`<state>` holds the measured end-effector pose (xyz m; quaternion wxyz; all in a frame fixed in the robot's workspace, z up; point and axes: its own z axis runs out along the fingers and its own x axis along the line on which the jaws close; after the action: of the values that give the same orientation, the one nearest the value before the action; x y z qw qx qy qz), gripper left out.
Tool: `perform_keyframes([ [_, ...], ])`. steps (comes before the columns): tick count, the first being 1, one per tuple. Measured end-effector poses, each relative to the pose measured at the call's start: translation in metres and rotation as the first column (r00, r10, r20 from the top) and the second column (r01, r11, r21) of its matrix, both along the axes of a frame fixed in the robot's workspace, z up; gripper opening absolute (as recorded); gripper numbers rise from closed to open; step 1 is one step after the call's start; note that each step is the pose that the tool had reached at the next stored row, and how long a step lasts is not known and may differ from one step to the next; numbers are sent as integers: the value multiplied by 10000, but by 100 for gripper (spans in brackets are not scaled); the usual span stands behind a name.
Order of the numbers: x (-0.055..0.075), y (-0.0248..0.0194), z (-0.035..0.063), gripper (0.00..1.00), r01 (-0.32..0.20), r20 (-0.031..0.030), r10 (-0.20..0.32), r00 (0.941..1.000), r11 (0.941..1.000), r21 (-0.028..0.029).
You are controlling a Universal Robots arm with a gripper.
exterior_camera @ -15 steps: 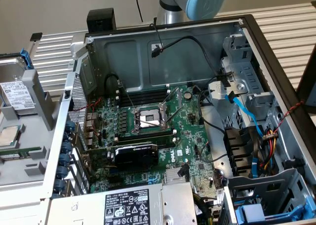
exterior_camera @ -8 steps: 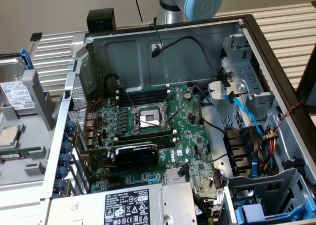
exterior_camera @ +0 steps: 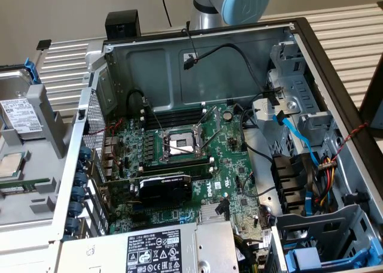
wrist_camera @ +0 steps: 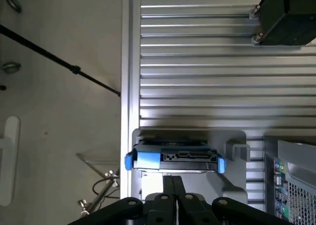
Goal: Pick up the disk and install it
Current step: 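Reach for the disk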
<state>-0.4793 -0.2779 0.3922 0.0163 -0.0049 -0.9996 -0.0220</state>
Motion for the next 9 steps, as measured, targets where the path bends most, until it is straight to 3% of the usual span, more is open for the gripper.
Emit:
perform_keyframes([
  [5, -65, 97, 4, 11, -35, 1, 35, 10000, 10000, 0],
  [9, -155, 111, 26, 11, -48, 1, 48, 10000, 10000, 0],
])
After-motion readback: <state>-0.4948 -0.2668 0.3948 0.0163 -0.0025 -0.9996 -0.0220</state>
